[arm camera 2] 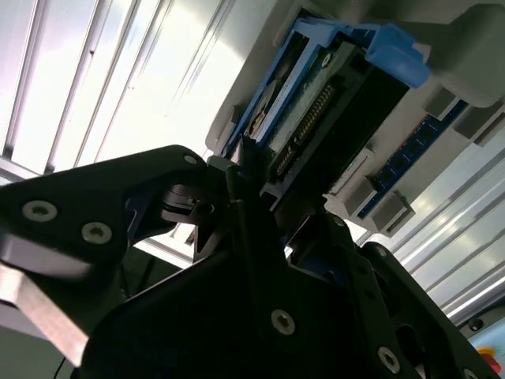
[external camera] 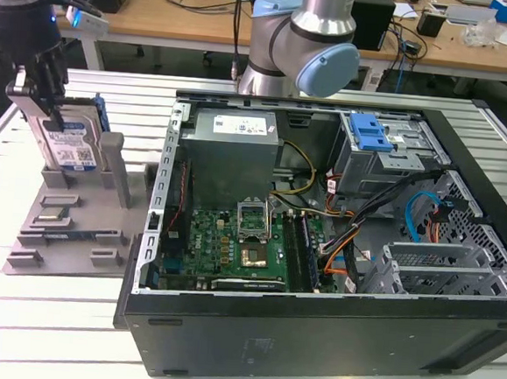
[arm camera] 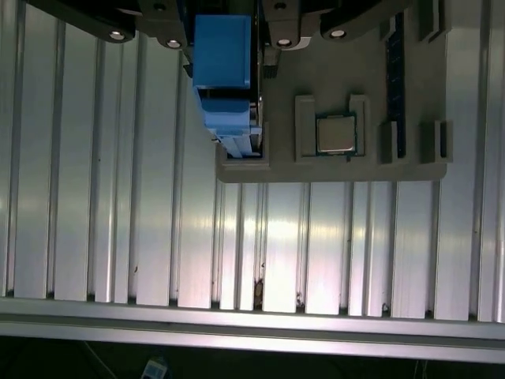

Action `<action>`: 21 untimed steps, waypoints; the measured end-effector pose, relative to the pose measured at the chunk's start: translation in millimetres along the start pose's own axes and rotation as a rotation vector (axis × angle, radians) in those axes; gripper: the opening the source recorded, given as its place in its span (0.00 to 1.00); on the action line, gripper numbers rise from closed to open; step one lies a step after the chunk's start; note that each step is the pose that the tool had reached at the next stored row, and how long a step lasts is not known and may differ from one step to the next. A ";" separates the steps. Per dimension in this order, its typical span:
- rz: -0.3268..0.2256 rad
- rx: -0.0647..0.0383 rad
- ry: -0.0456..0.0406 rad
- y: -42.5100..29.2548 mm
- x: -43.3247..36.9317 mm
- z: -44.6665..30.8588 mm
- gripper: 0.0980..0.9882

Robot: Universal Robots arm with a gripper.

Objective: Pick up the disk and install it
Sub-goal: 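Pick up the disk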

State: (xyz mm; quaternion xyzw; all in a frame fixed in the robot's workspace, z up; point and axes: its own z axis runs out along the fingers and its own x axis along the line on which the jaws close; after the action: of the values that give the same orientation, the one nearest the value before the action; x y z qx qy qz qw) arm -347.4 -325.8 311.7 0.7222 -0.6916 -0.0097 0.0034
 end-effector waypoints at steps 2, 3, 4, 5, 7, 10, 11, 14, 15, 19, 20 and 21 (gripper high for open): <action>0.000 0.000 0.0002 0.0 -0.3 -4.9 0.30; 0.000 0.000 0.0002 0.1 -0.4 -7.3 0.30; 0.000 0.000 0.0004 0.2 -0.6 -10.5 0.30; 0.000 0.000 0.0006 0.2 -0.8 -13.2 0.30; 0.000 0.000 0.0013 0.3 -1.4 -20.0 0.30; 0.000 0.000 0.0031 0.5 -2.3 -32.4 0.30; 0.000 0.000 0.0041 0.6 -2.8 -37.2 0.30; 0.000 0.000 0.0084 0.8 -4.2 -53.8 0.30; 0.000 0.000 0.0096 0.9 -4.6 -57.8 0.30; 0.000 -0.001 0.0155 1.1 -6.4 -77.7 0.30; 0.000 -0.001 0.0167 1.2 -6.8 -81.8 0.30; 0.000 -0.001 0.0187 1.3 -7.4 -87.6 0.30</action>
State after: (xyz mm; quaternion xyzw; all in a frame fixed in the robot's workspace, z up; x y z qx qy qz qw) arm -347.4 -319.2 399.4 0.7222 -0.6916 -0.0032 0.0101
